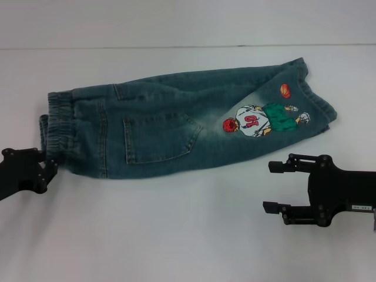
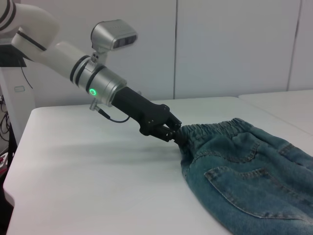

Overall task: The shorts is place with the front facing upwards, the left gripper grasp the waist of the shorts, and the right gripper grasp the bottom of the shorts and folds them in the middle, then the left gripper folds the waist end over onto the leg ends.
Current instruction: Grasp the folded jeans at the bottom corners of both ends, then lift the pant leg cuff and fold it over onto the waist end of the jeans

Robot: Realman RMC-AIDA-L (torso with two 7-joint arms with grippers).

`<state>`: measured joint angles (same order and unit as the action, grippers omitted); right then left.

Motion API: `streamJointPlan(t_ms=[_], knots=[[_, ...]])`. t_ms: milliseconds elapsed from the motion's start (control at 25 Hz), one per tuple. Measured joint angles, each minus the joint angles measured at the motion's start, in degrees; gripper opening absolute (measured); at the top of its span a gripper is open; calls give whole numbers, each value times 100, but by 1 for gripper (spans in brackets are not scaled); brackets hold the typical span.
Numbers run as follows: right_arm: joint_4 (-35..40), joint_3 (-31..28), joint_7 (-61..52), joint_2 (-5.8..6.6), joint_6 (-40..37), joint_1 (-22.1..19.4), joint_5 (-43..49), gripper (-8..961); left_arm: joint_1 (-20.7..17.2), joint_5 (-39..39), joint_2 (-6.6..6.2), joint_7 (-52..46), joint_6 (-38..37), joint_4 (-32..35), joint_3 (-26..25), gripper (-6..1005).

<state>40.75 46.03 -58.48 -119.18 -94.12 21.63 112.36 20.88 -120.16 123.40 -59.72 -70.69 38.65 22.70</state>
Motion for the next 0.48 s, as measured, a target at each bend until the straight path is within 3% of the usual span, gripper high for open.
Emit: streamJointPlan(t_ms=[200,480], knots=[[16,-7,-159,31,18,15,-3,662,18,-7,0,-149,-17,38,2,63],[173,-359,-115,13,97,-29,-49,637,68,-15,-31,-805,-155,456,275,44]])
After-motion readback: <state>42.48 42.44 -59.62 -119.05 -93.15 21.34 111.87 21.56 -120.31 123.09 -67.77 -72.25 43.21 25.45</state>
